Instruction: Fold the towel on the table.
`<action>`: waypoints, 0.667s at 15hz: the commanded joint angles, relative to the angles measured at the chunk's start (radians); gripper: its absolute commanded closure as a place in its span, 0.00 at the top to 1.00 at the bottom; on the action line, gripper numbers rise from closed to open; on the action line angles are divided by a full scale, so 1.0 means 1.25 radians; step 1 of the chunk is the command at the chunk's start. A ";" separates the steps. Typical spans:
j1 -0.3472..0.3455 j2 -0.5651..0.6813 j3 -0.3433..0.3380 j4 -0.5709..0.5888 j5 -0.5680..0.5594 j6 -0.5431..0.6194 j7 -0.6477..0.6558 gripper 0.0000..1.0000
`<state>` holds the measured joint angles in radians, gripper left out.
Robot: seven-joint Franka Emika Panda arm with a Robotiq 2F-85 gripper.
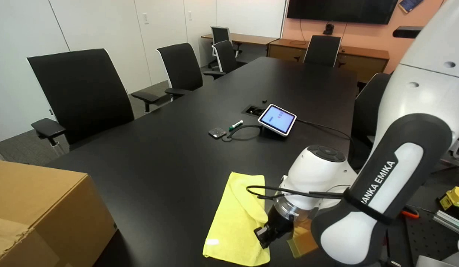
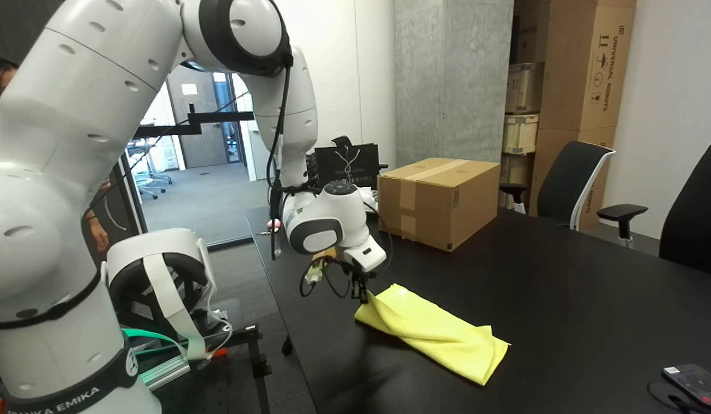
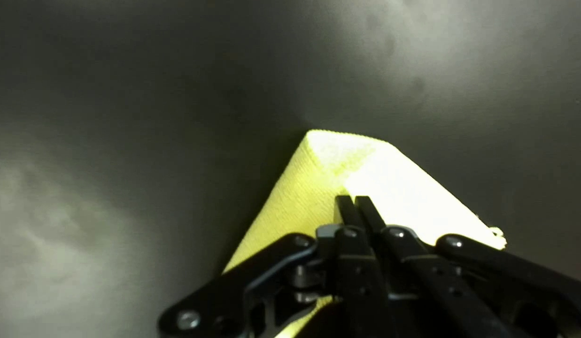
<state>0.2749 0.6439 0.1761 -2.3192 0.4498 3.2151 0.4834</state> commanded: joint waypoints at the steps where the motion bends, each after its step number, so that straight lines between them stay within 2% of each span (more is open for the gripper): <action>1: 0.119 0.003 -0.133 0.126 -0.031 -0.123 0.025 0.06; 5: 0.173 0.036 -0.219 0.295 -0.140 -0.283 0.059 0.05; 8: 0.171 0.081 -0.225 0.426 -0.229 -0.402 0.069 0.05; 10: 0.154 0.128 -0.204 0.515 -0.270 -0.486 0.055 0.04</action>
<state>0.4714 0.6967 -0.0855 -1.8584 0.1871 2.7305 0.5412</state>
